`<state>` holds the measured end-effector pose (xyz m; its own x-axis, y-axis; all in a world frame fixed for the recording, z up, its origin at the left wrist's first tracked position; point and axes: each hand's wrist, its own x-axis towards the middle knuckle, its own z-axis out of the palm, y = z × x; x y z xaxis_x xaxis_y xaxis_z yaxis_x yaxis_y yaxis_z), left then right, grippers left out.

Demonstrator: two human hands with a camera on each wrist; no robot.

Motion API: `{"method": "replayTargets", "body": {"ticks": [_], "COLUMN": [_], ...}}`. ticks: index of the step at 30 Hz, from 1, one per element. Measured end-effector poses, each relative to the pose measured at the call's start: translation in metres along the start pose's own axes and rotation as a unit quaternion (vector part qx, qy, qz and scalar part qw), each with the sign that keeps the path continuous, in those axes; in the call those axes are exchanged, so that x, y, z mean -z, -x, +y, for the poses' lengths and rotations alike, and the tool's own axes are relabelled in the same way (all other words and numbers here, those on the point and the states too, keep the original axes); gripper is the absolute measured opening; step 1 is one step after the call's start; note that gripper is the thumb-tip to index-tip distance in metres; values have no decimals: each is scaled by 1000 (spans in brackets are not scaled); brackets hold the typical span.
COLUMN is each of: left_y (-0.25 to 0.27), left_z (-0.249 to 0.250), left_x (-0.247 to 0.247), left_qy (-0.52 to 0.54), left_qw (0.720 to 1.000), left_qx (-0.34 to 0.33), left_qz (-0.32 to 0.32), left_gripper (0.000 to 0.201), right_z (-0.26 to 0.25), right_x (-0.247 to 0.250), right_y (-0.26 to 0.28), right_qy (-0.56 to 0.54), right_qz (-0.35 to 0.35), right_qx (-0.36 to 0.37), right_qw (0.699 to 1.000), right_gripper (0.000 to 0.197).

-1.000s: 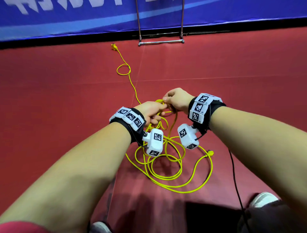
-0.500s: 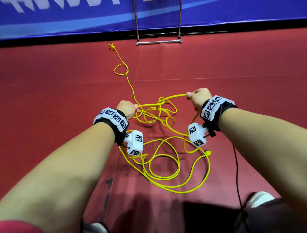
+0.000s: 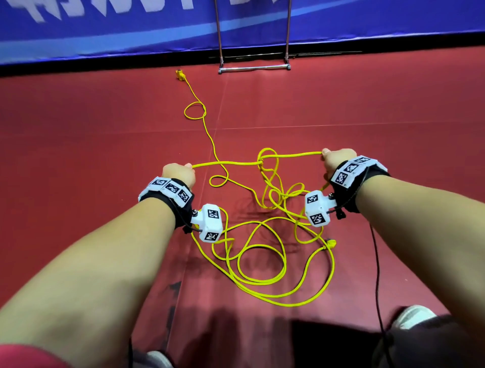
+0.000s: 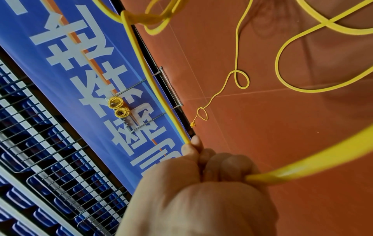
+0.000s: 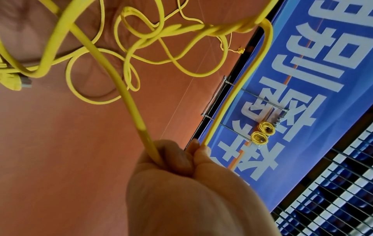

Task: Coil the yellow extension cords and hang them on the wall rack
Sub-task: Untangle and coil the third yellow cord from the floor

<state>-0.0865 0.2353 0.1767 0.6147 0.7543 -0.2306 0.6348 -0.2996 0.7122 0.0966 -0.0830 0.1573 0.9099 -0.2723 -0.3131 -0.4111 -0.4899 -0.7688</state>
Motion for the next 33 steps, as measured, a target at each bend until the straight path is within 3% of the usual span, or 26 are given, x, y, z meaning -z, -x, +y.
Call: {"method": "replayTargets", "body": {"ticks": [4,6,9,11,16,20,22,27,31,33], "left_y": [-5,6,27,38,53,57,56,60,64,64], "left_z": [-4,-1,2,11,35,49,49,48,49,51], "left_x": [1,0,-1,-6,-23,-37,-43,-59,-74,-79], "left_qy": [-22,13,5,-12,-10,7,47,217,235,278], "left_qw": [998,999,987,980,960,947,946,919,914,908], "left_qx": [44,38,84,83,28,-19,-7,113,148,154], "left_qz": [40,-15,-135,-180,-278,-320,-322,-310,-296,-271], "left_gripper": [34,19,25,23,19,33,32,13,36,38], "right_z": [-6,-14,-28,-36,-46,-48,-49,-46,-43,-43], "right_x": [15,17,14,11,3,-1,-1,-2,0,1], "right_y": [7,22,51,67,93,104,110,120,124,125], "right_qy": [-41,-108,-187,-190,-186,-170,-165,-149,-159,-175], "right_qz": [3,-61,-188,-260,-367,-434,-453,-511,-550,-571], "right_qx": [-5,33,96,125,153,160,155,135,112,99], "right_qw": [999,992,959,938,899,870,862,836,812,796], "right_gripper": [41,31,30,28,24,22,21,20,21,21]}}
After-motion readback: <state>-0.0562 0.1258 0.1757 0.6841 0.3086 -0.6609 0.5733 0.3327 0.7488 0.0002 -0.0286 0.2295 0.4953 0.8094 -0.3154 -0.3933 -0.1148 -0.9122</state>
